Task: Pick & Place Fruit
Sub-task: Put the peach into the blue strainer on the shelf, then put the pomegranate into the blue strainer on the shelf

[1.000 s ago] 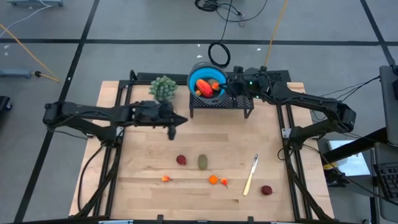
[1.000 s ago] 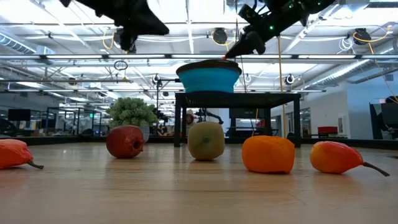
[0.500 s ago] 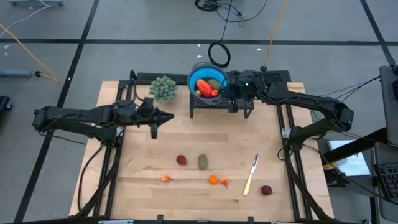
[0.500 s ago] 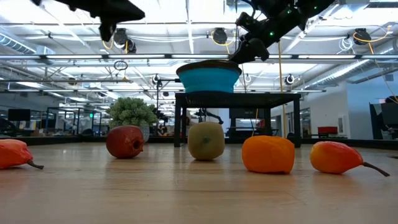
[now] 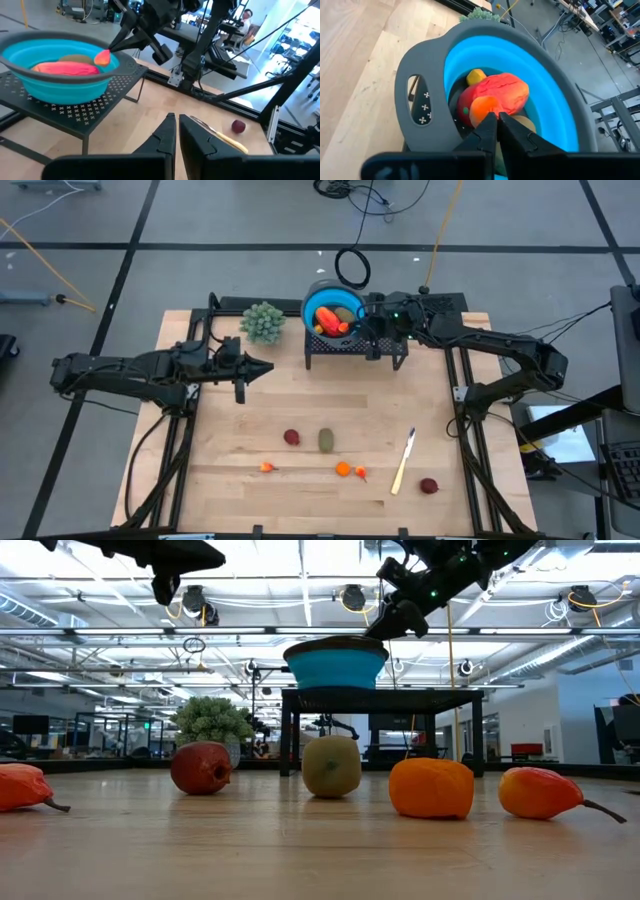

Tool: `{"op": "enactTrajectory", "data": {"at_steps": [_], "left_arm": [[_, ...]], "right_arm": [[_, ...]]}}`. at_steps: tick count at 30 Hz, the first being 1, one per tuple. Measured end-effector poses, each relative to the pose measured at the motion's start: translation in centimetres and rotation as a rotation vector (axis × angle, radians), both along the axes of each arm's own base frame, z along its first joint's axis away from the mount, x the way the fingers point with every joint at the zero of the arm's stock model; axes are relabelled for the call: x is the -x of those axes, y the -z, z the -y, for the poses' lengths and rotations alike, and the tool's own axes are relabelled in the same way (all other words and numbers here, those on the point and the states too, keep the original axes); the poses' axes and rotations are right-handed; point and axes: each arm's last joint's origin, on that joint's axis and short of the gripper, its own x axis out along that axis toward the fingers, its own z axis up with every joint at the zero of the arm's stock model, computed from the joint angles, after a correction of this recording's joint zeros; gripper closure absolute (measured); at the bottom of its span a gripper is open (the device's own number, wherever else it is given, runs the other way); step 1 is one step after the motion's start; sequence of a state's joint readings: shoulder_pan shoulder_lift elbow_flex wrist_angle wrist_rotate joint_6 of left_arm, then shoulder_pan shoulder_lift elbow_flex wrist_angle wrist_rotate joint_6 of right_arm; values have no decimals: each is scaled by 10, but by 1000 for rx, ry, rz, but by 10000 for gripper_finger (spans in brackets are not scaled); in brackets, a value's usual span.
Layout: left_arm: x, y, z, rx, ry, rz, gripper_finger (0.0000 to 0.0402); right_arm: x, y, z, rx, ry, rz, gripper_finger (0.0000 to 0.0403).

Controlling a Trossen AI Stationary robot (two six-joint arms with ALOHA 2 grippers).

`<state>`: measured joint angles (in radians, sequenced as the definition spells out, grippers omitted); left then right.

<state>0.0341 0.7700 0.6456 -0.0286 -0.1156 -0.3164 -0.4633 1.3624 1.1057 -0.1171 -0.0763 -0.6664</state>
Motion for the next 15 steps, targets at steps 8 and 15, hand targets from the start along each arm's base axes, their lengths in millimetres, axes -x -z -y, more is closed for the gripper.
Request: {"op": "enactTrajectory", "data": {"at_steps": [8, 15], "left_arm": [[0, 0, 0, 0, 1, -1, 399], [0, 0, 0, 1, 2, 0, 381]], "right_arm": [[0, 0, 0, 7, -4, -2, 367], [5, -10, -6, 36, 10, 29, 331]]}}
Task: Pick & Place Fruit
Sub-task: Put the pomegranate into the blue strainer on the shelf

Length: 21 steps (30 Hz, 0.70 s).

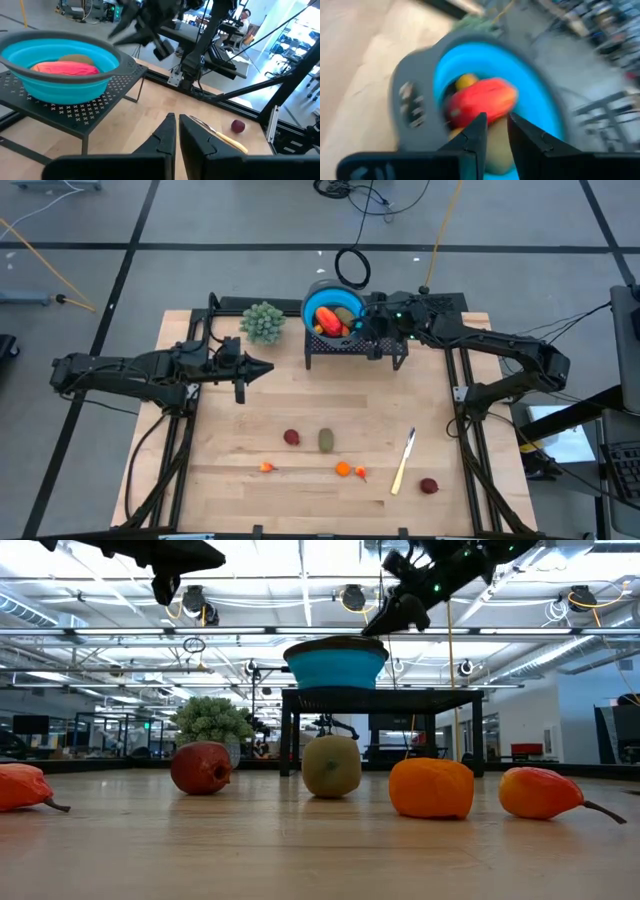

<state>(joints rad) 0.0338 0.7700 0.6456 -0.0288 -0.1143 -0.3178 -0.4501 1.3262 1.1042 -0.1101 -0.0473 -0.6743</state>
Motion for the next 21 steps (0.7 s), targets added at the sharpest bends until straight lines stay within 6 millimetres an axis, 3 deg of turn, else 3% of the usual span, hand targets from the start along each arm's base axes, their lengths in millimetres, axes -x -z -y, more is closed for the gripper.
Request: {"op": "enactTrajectory", "data": {"at_steps": [5, 11, 21], "left_arm": [[-4, 3, 0, 43, -6, -14, 380], [-15, 10, 3, 84, 5, -43, 399], [-30, 15, 17, 118, 16, -29, 398]], "right_arm": [[16, -22, -22, 23, 16, 46, 341], [47, -39, -53, -103, 0, 53, 397], [100, -57, -87, -239, -31, 174, 402]]}}
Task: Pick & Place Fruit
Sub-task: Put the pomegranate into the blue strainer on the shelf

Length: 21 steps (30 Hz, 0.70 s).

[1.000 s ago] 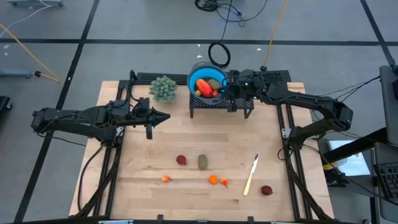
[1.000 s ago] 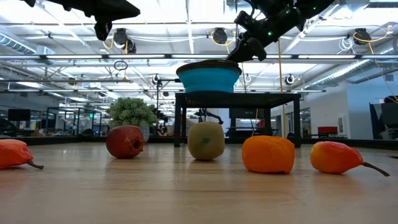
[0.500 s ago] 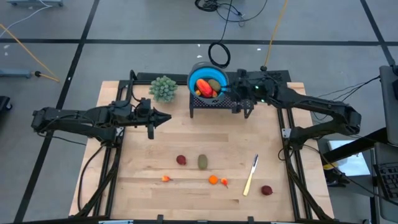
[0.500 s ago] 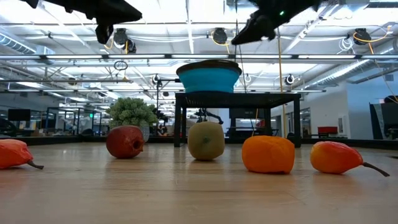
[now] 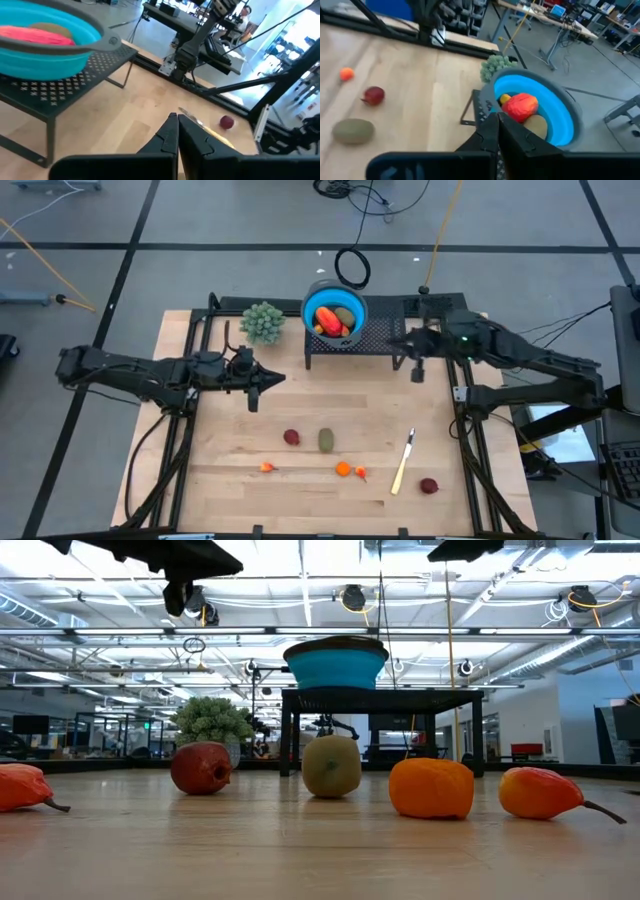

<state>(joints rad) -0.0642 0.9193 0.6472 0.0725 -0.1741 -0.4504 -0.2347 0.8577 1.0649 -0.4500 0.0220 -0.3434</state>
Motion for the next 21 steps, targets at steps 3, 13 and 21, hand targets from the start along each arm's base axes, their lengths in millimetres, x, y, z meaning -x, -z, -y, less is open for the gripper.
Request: {"op": "enactTrajectory", "data": {"at_steps": [3, 13, 21], "left_arm": [[-3, -2, 6, 18, -1, 4, 400], [-20, -19, 26, 6, 23, -47, 400], [-41, -31, 41, 18, 30, -194, 400]], "right_arm": [[13, 7, -6, -34, -2, 38, 402], [42, 33, -18, -152, -12, 123, 402], [53, 58, -22, -207, -20, 222, 403]]}}
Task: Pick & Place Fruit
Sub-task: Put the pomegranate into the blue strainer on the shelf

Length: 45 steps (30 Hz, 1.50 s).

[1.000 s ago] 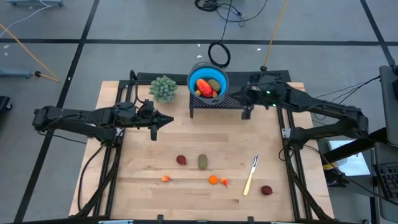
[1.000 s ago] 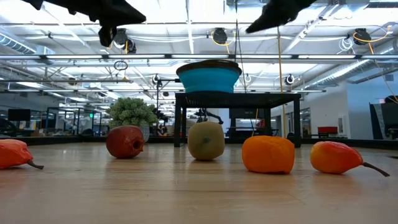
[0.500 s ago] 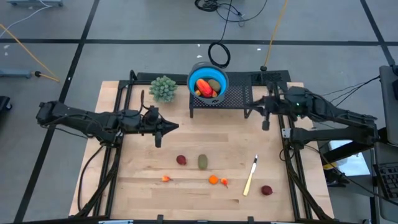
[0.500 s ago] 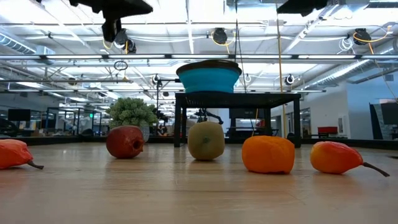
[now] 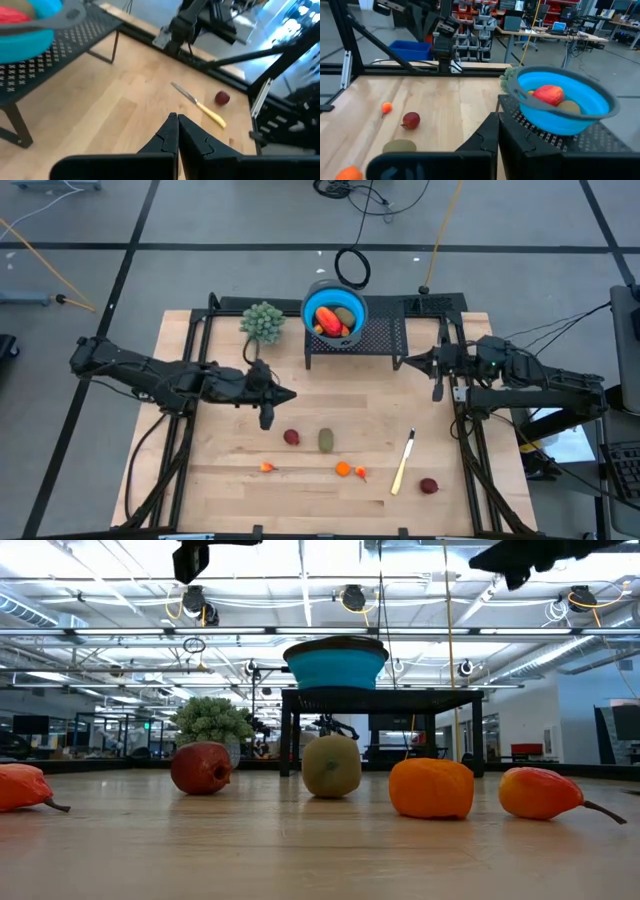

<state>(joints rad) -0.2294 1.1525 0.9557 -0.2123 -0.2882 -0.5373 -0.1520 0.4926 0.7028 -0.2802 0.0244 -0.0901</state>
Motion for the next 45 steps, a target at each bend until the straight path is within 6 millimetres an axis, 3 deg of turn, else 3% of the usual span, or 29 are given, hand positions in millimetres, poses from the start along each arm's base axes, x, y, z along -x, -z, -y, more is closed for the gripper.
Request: {"op": "enactTrajectory", "data": {"at_steps": [13, 18, 26, 36, 45], "left_arm": [[-45, 1, 29, 30, 50, -283, 399], [-62, 12, 37, 54, 126, -425, 398], [-70, 33, 41, 61, 171, -573, 397], [-70, 35, 35, -57, 212, -601, 341], [-68, 38, 25, -178, 318, -645, 252]], "right_arm": [[12, 37, -2, -64, 6, 80, 403], [18, 42, -4, -75, -17, 103, 403], [25, 54, -5, -100, -18, 126, 403], [21, 84, -4, -126, -12, 65, 403], [17, 96, -3, -98, -14, 56, 403]]}}
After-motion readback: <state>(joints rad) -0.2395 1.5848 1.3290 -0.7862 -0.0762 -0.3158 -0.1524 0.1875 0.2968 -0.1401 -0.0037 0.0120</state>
